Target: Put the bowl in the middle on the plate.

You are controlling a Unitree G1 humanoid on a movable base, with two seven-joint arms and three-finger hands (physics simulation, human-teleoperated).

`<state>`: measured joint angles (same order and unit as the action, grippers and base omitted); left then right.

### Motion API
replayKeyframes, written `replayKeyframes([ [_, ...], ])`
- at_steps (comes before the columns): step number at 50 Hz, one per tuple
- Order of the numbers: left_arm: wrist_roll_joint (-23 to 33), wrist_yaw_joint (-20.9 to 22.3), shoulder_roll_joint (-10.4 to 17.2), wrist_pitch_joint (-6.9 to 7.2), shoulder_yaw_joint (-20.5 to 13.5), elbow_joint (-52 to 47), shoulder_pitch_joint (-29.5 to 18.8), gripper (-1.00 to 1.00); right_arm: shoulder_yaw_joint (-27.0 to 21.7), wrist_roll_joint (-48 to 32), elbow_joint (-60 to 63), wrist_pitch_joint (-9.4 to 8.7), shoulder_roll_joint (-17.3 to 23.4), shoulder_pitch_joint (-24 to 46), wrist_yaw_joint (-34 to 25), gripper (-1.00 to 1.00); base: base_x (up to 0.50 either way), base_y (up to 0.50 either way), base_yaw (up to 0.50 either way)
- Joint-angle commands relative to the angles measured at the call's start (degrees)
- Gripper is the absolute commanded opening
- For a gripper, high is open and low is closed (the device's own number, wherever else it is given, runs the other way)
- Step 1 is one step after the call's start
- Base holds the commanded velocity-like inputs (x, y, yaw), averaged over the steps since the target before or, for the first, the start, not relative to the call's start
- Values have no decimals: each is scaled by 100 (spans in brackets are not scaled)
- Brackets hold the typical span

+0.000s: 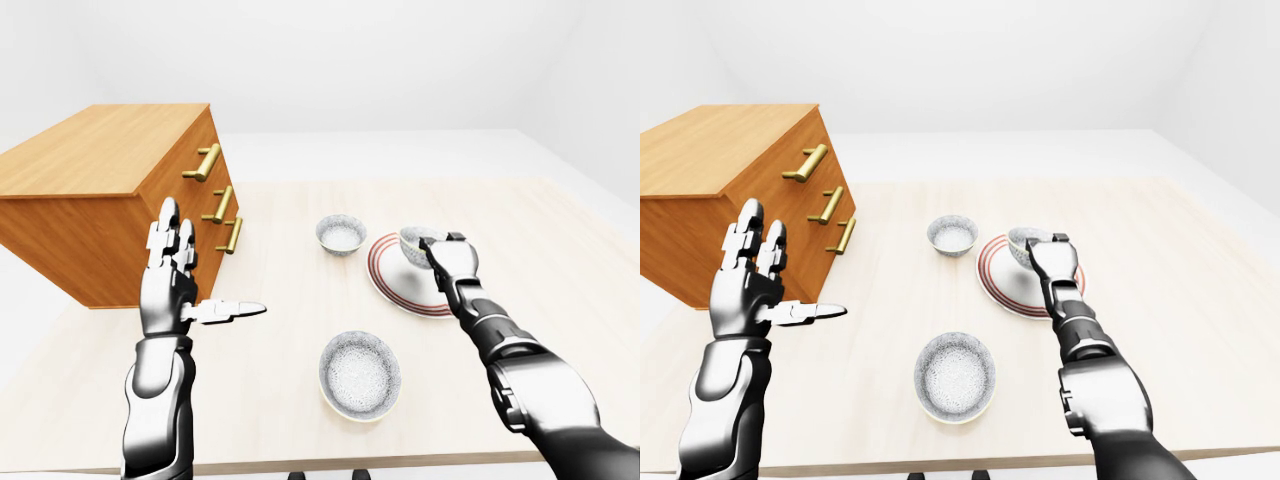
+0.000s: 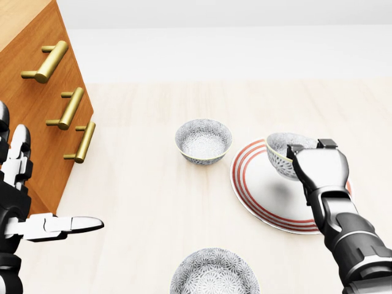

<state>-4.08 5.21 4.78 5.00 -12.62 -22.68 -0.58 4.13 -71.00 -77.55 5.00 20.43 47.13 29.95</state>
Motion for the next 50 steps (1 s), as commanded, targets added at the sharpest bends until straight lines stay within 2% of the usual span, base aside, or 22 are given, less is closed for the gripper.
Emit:
replayKeyframes([
  [1,3,6,-2,0,1,21,13,100,-49,-78,36,0,16,-1,5,-100,0,0,0],
  [9,17,11,-12,0,15,25,31,100,-57,-95,36,0,38,-5,5,-100,0,0,0],
  [15,18,17,-14,0,13,19,43,100,-60,-98,39,0,44,6,5,-90,0,0,0],
  [17,20,15,-14,0,12,11,39,100,-65,-94,41,0,48,12,5,-79,0,0,0],
  [27,32,16,-21,0,22,43,44,100,-70,-94,37,0,57,7,5,-74,0,0,0],
  [35,26,20,-17,0,17,33,43,100,-68,-93,40,0,53,10,5,-58,0,0,0],
  [45,27,22,-17,0,13,35,43,100,-77,-68,43,0,60,40,5,-7,0,0,0],
  [50,20,19,-12,0,7,28,30,100,-73,-73,42,0,62,47,5,4,0,0,0],
])
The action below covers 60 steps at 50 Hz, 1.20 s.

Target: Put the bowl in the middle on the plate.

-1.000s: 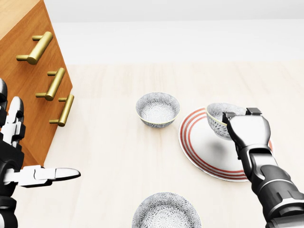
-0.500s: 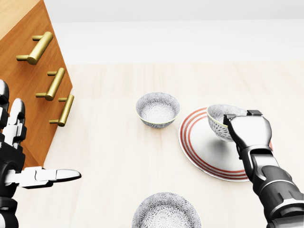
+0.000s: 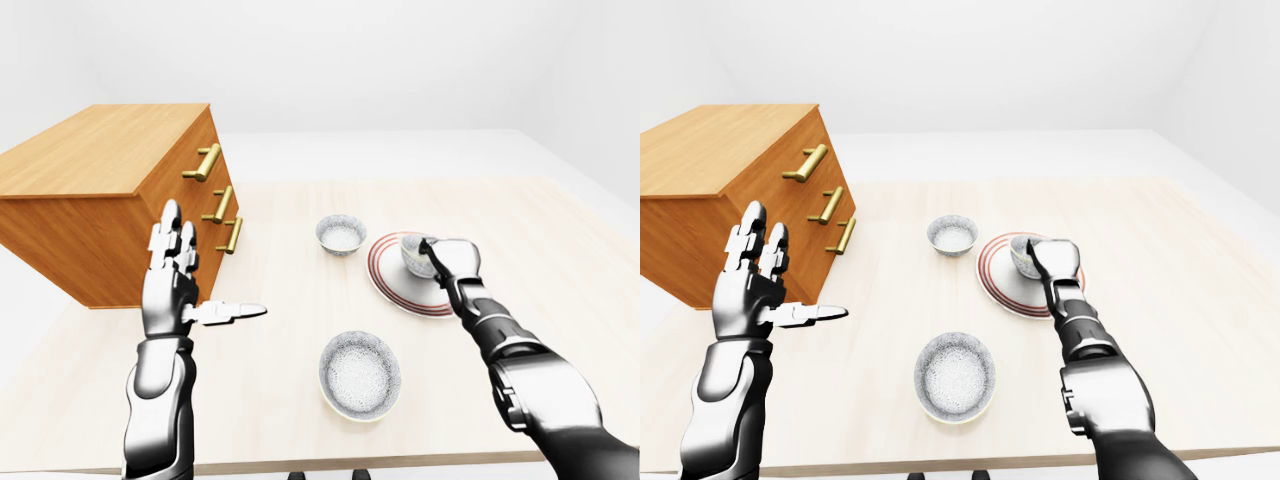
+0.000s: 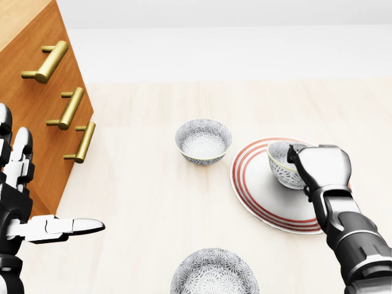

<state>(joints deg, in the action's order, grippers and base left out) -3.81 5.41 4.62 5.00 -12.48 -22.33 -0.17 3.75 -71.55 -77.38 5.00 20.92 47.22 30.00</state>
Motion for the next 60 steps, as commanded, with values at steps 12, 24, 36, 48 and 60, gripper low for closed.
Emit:
replayKeyframes([
  [12,-21,1,15,0,-23,-53,-24,100,-31,-23,36,0,13,77,0,40,0,0,0],
  [24,-16,4,12,0,-21,-20,-14,100,-27,-36,42,0,27,84,0,42,0,0,0],
  [36,-11,10,9,0,-20,-35,-6,100,-43,45,48,0,42,73,0,66,0,0,0],
  [48,-12,12,13,0,-23,-19,-14,100,-23,50,46,0,23,34,0,100,0,0,0],
  [60,-7,14,12,0,-21,-33,-10,100,-20,73,77,0,34,49,0,100,0,0,0],
])
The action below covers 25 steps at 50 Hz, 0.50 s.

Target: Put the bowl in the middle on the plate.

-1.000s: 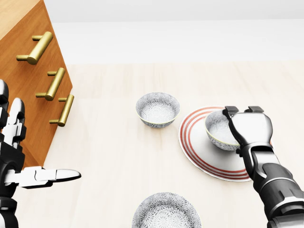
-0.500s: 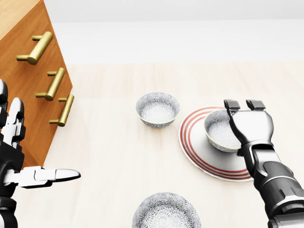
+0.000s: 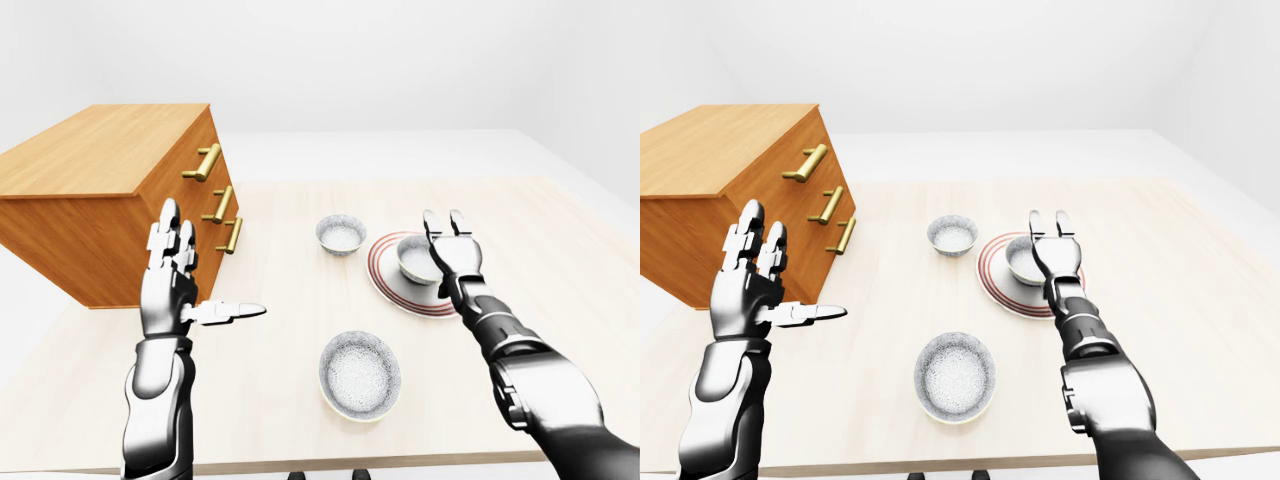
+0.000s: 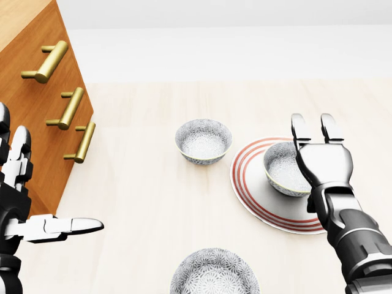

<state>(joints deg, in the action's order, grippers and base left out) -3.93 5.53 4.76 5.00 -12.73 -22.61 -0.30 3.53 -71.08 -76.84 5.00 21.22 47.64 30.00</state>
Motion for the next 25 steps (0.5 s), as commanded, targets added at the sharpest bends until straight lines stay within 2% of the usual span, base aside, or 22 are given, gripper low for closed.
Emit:
replayKeyframes([
  [1,5,2,-3,0,4,-5,2,100,1,31,23,0,3,8,0,100,0,0,0],
  [25,-6,-5,-1,0,4,-40,-13,100,18,15,114,0,97,138,0,100,0,0,0],
])
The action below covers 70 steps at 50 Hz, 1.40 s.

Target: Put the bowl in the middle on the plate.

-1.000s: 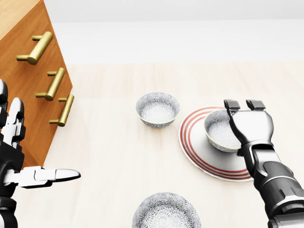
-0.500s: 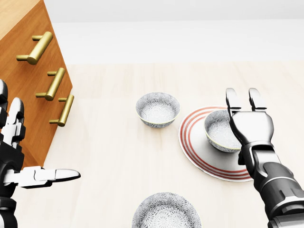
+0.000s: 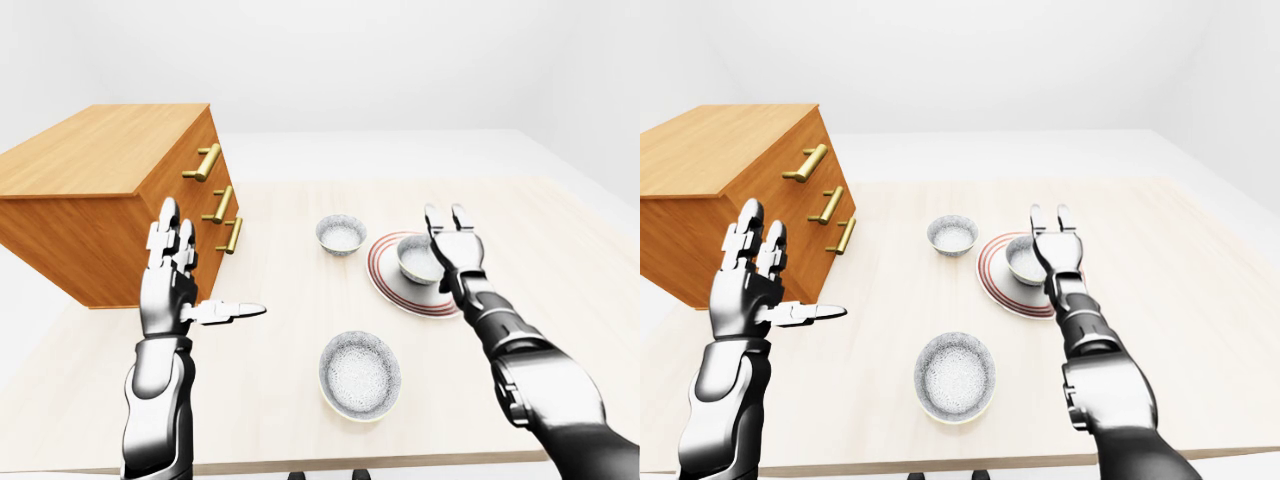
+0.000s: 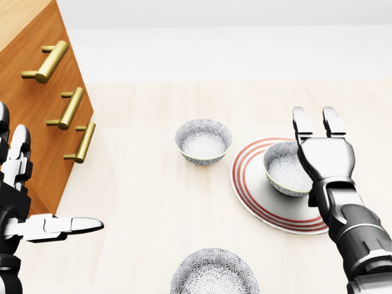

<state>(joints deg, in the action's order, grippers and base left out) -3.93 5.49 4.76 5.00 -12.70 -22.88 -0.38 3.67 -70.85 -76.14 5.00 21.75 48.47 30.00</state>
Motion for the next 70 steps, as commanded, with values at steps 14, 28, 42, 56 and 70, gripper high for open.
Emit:
replayKeyframes([
  [14,-14,-4,8,0,-6,6,-18,100,-96,315,50,0,89,-73,0,100,0,0,0],
  [28,-5,5,1,0,-4,18,5,100,-75,431,96,0,188,-130,0,100,0,0,0],
  [42,3,3,-1,0,4,27,5,100,-98,416,203,0,391,-88,0,100,0,0,0],
  [56,19,0,-9,0,26,3,5,100,-172,383,354,0,735,-181,0,100,0,0,0],
  [70,14,-6,-6,0,24,-18,-10,100,-292,350,519,0,1137,-339,-72,100,0,0,0],
])
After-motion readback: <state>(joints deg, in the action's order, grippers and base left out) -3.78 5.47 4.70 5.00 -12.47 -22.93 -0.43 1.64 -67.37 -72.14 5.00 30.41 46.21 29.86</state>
